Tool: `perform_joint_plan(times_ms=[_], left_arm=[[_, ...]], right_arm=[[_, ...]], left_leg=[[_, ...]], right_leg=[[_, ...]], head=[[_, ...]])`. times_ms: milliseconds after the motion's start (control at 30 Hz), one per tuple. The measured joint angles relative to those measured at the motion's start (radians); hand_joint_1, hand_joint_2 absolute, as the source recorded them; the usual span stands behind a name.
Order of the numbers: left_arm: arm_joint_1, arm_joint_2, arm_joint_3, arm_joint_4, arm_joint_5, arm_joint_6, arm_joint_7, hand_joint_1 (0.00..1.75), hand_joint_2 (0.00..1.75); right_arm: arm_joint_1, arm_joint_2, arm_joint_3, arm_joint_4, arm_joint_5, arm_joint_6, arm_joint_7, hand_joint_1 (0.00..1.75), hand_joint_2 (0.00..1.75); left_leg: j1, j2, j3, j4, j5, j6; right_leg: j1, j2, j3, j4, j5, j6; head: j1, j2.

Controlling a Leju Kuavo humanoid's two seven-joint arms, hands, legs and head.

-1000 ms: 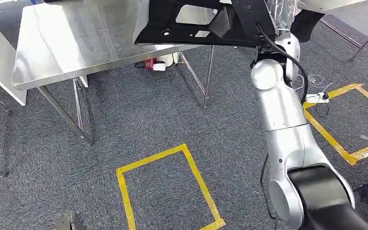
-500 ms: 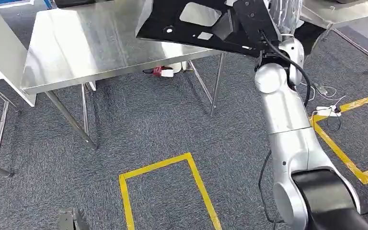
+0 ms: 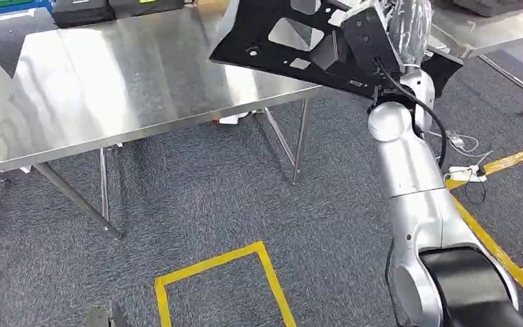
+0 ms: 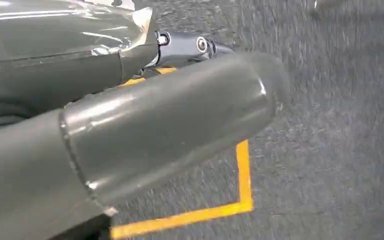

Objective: Take the parts from the cabinet and place them on the table.

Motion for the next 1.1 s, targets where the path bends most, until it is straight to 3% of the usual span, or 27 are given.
perform_joint_plan(times_ms=[33,67,100,133,167,200,267,333,367,400,433,467,500,533,567,600,633,667,700,733,800,833,867,933,967,1000,1100], left_arm=[[-0.003,0.001,0.000,-0.001,0.001,0.000,0.000,0.00,0.00],[-0.008,0.001,0.000,-0.003,0.001,0.000,-0.002,0.00,0.00],[-0.016,0.001,0.000,-0.004,0.001,0.000,-0.001,0.00,0.00],[-0.018,0.001,-0.001,-0.005,0.000,0.000,-0.001,0.00,0.00],[-0.022,0.002,-0.001,-0.005,0.000,0.000,-0.002,0.00,0.00],[-0.025,0.003,-0.001,-0.006,0.000,0.000,-0.001,0.00,0.00],[-0.024,0.000,-0.001,-0.005,0.000,0.000,0.000,0.00,0.00],[-0.019,-0.006,-0.001,-0.004,0.000,0.000,0.000,0.00,0.00],[-0.016,-0.009,-0.001,-0.004,0.000,0.000,0.000,0.00,0.00],[-0.014,-0.010,-0.001,-0.003,0.000,0.000,0.000,0.00,0.00],[-0.013,-0.011,-0.001,-0.002,0.000,0.000,0.000,0.00,0.00],[-0.010,-0.011,-0.001,0.003,0.001,0.001,0.001,0.00,0.00],[-0.011,-0.010,0.000,0.004,0.002,0.002,0.003,0.00,0.00],[-0.015,-0.011,-0.001,0.002,0.002,0.002,0.003,0.00,0.00],[-0.014,-0.010,0.000,0.001,0.002,0.002,0.002,0.00,0.00],[-0.017,-0.007,0.000,0.000,0.002,0.002,0.000,0.00,0.00],[-0.019,-0.001,0.000,0.000,0.004,0.003,0.002,0.00,0.00],[-0.018,-0.002,0.001,0.000,0.004,0.004,0.002,0.00,0.00],[-0.018,-0.002,0.001,0.001,0.006,0.005,0.002,0.00,0.00],[-0.020,-0.002,0.001,0.001,0.008,0.008,0.002,0.00,0.00],[-0.019,-0.001,0.002,0.000,0.008,0.012,0.001,0.00,0.00],[-0.017,-0.001,0.002,0.000,0.011,0.013,0.001,0.00,0.00],[-0.017,-0.001,0.002,0.000,0.011,0.013,0.000,0.00,0.00],[-0.018,-0.001,0.002,0.000,0.011,0.012,-0.001,0.00,0.00],[-0.017,-0.003,0.002,0.001,0.012,0.012,-0.001,0.00,0.00],[-0.017,-0.002,0.002,0.003,0.013,0.011,-0.001,0.00,0.00],[-0.020,-0.002,0.003,0.003,0.022,0.011,0.000,0.00,0.00]], right_arm=[[0.002,0.000,0.000,0.000,0.000,0.000,0.002,1.75,1.75],[-0.006,-0.003,-0.001,-0.005,-0.001,-0.003,0.001,1.75,1.75],[-0.025,-0.005,-0.002,-0.008,-0.001,-0.006,0.000,1.75,1.75],[-0.029,-0.004,-0.002,-0.013,-0.001,-0.007,0.000,1.75,1.75],[-0.031,-0.005,-0.002,-0.013,0.000,-0.008,-0.004,1.75,1.75],[-0.033,-0.008,-0.002,-0.012,0.000,-0.008,-0.004,1.75,1.75],[-0.025,-0.011,-0.001,-0.007,0.000,-0.008,-0.002,1.75,1.75],[-0.023,-0.016,-0.001,-0.006,0.000,-0.008,-0.002,1.75,1.75],[-0.022,-0.017,-0.001,-0.006,-0.001,-0.008,-0.002,1.75,1.75],[-0.021,-0.018,-0.001,-0.004,-0.001,-0.008,-0.002,1.75,1.75],[-0.017,-0.024,-0.001,0.001,-0.003,-0.008,-0.002,1.75,1.75],[-0.009,-0.026,0.000,0.014,-0.011,-0.008,-0.003,1.75,1.75],[-0.003,-0.034,0.000,0.022,-0.015,-0.011,-0.008,1.75,1.75],[0.002,-0.035,0.002,0.024,-0.019,-0.010,-0.004,1.75,1.75],[-0.006,-0.033,0.002,0.019,-0.021,-0.011,-0.007,1.75,1.75],[-0.026,-0.030,0.002,0.019,-0.024,-0.014,-0.009,1.75,1.75],[-0.040,-0.024,0.003,0.019,-0.026,-0.016,-0.011,1.75,1.75],[-0.044,-0.023,0.003,0.021,-0.029,-0.017,-0.014,1.75,1.75],[-0.045,-0.022,0.005,0.024,-0.032,-0.019,-0.017,1.75,1.75],[-0.045,-0.019,0.008,0.027,-0.035,-0.020,-0.019,1.75,1.75],[-0.045,-0.016,0.008,0.029,-0.037,-0.026,-0.021,1.75,1.75],[-0.045,-0.016,0.008,0.029,-0.037,-0.028,-0.021,1.75,1.75],[-0.045,-0.016,0.008,0.029,-0.038,-0.030,-0.021,1.75,1.75],[-0.045,-0.015,0.009,0.029,-0.041,-0.031,-0.021,1.75,1.75],[-0.044,-0.015,0.011,0.030,-0.042,-0.034,-0.021,1.75,1.75],[-0.044,-0.013,0.014,0.032,-0.041,-0.037,-0.021,1.75,1.75],[-0.041,-0.009,0.019,0.032,-0.041,-0.048,-0.021,1.75,1.75]], left_leg=[[-0.006,0.009,0.012,0.009,-0.037,-0.012],[-0.011,0.006,0.023,0.003,-0.057,-0.013],[-0.017,0.002,0.047,0.005,-0.075,-0.004],[-0.005,0.000,0.076,-0.005,-0.094,0.001],[-0.005,0.006,0.103,-0.005,-0.111,0.010],[-0.005,0.008,0.128,-0.006,-0.132,0.017],[0.001,0.001,0.185,-0.009,-0.183,0.018],[0.007,-0.011,0.242,-0.009,-0.231,0.011],[0.010,-0.018,0.273,-0.009,-0.257,0.006],[0.016,-0.022,0.305,-0.009,-0.283,0.001],[0.019,-0.024,0.342,-0.010,-0.315,-0.005],[0.017,-0.027,0.354,-0.017,-0.339,-0.010],[0.013,-0.031,0.404,-0.031,-0.366,-0.011],[0.013,-0.034,0.441,-0.076,-0.392,-0.013],[0.006,-0.028,0.473,-0.072,-0.362,-0.017],[0.003,-0.020,0.449,-0.021,-0.336,-0.012],[0.004,-0.012,0.423,0.041,-0.317,-0.014],[0.007,0.006,0.392,0.122,-0.305,-0.029],[0.014,0.016,0.346,0.189,-0.328,-0.042],[0.022,0.018,0.300,0.231,-0.378,-0.053],[0.040,0.021,0.227,0.248,-0.494,-0.070],[0.048,0.025,0.205,0.237,-0.498,-0.076],[0.056,0.028,0.198,0.197,-0.462,-0.083],[0.070,0.033,0.219,0.044,-0.303,-0.098],[0.073,0.049,0.222,0.013,-0.234,-0.107],[0.063,0.056,0.202,0.010,-0.259,-0.099],[0.048,0.045,0.210,0.023,-0.246,-0.073]], right_leg=[[-0.003,0.000,0.025,-0.025,-0.015,-0.001],[0.000,0.001,0.055,-0.009,-0.001,0.011],[0.005,0.002,0.039,0.039,0.030,0.031],[-0.004,0.000,-0.015,0.130,0.060,0.044],[0.004,-0.004,-0.071,0.228,0.083,0.044],[0.002,-0.004,-0.134,0.309,0.076,0.033],[0.001,-0.006,-0.256,0.375,-0.017,0.018],[-0.004,-0.006,-0.331,0.336,-0.101,0.012],[-0.007,-0.007,-0.354,0.288,-0.101,0.026],[-0.010,-0.008,-0.367,0.221,-0.059,0.048],[-0.013,-0.012,-0.370,0.124,0.067,0.085],[-0.013,-0.017,-0.362,0.030,0.241,0.119],[-0.013,-0.032,-0.342,-0.034,0.316,0.112],[-0.004,-0.034,-0.305,-0.031,0.299,0.086],[-0.008,-0.020,-0.289,-0.044,0.286,0.071],[-0.031,-0.014,-0.278,-0.044,0.283,0.061],[-0.039,-0.022,-0.261,-0.045,0.321,0.052],[-0.041,-0.027,-0.243,-0.039,0.323,0.020],[-0.038,-0.029,-0.231,-0.040,0.312,0.005],[-0.038,-0.027,-0.225,-0.040,0.303,0.003],[-0.041,-0.021,-0.223,-0.038,0.289,0.005],[-0.042,-0.020,-0.223,-0.034,0.283,0.008],[-0.044,-0.019,-0.223,-0.026,0.274,0.013],[-0.052,-0.020,-0.223,-0.003,0.252,0.027],[-0.051,-0.021,-0.222,0.003,0.243,0.036],[-0.050,-0.022,-0.223,0.005,0.241,0.041],[-0.041,-0.025,-0.218,-0.001,0.235,0.066]], head=[[-0.001,0.000],[0.001,0.000],[0.000,0.000],[-0.002,0.000],[-0.008,-0.002],[-0.006,0.000],[-0.003,0.000],[-0.003,0.000],[-0.004,0.000],[-0.003,0.000],[-0.002,0.000],[0.003,0.000],[-0.001,0.000],[0.002,-0.001],[0.009,0.000],[0.004,0.000],[0.001,0.000],[0.000,0.000],[-0.002,0.000],[-0.003,0.000],[-0.006,0.000],[-0.006,0.000],[-0.005,0.000],[-0.006,0.000],[-0.005,0.000],[-0.006,0.000],[-0.006,0.000]])
